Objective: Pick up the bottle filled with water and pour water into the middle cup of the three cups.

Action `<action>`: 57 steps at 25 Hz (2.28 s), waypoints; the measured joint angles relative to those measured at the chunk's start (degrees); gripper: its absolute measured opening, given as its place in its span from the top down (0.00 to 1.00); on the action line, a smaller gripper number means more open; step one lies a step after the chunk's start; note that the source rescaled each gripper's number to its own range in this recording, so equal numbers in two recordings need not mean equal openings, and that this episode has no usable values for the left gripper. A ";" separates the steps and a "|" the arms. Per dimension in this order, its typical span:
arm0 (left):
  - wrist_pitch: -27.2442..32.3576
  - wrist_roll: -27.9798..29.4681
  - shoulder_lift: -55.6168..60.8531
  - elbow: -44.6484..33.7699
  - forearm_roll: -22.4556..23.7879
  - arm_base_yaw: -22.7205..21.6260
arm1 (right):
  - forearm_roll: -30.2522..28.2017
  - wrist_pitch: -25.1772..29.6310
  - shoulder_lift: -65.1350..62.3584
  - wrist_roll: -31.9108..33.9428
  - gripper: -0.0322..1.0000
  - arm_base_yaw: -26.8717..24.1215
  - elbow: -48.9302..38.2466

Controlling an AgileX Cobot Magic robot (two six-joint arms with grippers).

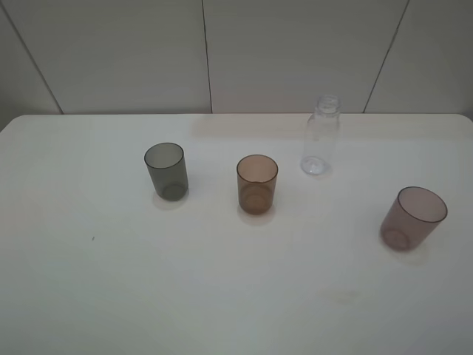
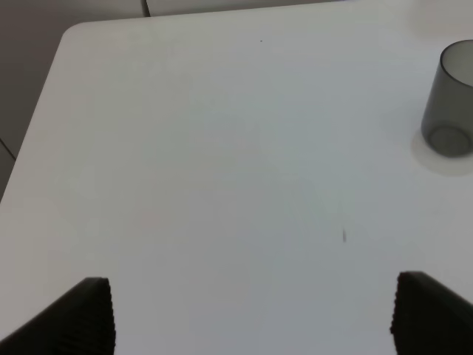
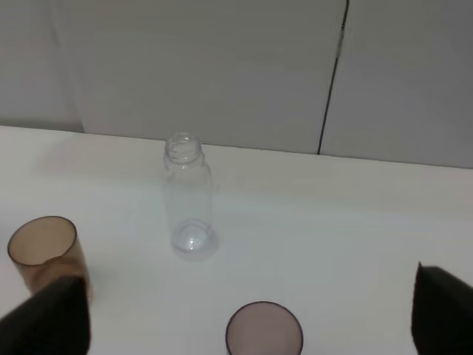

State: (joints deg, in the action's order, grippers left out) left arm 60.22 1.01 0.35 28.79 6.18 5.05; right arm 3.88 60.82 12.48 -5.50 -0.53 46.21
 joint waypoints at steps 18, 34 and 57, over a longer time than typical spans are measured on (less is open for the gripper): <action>0.00 0.00 0.00 0.00 0.00 0.00 | -2.42 3.77 -12.65 0.00 0.18 0.73 -12.13; 0.00 0.00 0.00 0.00 0.00 0.00 | -3.24 0.26 -12.65 8.45 0.18 0.73 -16.57; 0.00 0.00 0.00 0.00 0.00 0.00 | -3.88 0.22 -12.65 6.60 0.18 0.73 -16.57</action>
State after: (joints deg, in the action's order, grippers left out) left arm 60.22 1.01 0.35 28.79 6.18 5.05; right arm 0.00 61.04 -0.16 1.10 0.19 29.64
